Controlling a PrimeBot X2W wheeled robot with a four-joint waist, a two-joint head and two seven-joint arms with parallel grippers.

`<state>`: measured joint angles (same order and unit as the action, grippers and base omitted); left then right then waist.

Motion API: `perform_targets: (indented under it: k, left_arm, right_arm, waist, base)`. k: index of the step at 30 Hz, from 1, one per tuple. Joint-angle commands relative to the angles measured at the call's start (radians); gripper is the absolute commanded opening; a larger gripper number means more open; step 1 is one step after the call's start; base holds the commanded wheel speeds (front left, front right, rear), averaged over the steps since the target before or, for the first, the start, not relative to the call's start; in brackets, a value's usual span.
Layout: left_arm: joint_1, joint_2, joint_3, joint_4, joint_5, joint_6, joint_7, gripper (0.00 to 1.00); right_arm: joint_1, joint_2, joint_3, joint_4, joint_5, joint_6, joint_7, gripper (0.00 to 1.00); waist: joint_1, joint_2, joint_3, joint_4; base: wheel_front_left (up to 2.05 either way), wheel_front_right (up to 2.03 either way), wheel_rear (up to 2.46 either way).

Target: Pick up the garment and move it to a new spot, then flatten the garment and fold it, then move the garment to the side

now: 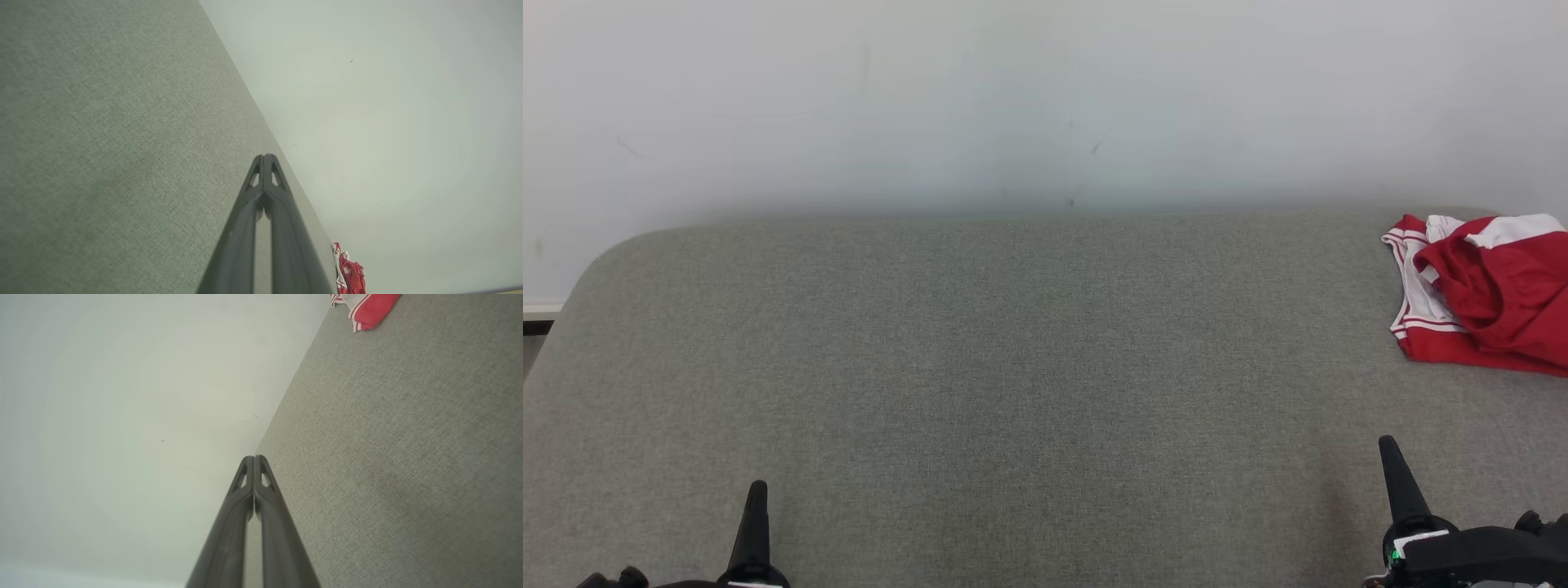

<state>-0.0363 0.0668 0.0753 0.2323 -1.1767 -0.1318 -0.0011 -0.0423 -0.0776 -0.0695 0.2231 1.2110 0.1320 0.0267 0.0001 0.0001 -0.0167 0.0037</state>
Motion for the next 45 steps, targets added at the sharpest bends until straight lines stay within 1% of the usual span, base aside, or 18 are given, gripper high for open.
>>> perform_targets:
  k: [1,25,45]
  left_arm:
    - [-0.022,-0.001,0.006,-0.006,-0.025,0.001,0.007,0.00]
    - [-0.051,-0.009,0.024,0.004,-0.234,0.002,0.063,0.00]
    - [-0.071,-0.015,0.036,0.011,-0.369,0.002,0.100,0.00]
  right_arm:
    - [-0.017,0.002,-0.006,-0.005,0.026,-0.001,0.004,0.00]
    - [-0.044,0.016,-0.027,0.009,0.216,-0.002,0.048,0.00]
    - [-0.062,0.024,-0.041,0.018,0.343,-0.002,0.077,0.00]
  waist:
    - [-0.0001,-0.0001,0.000,0.000]
    - [-0.0001,-0.0001,0.009,-0.002]
    - [-0.0001,-0.0001,0.016,-0.003]
  base:
    - [0.00,0.00,0.00]
    - [0.00,0.00,0.00]
    - [0.00,0.00,0.00]
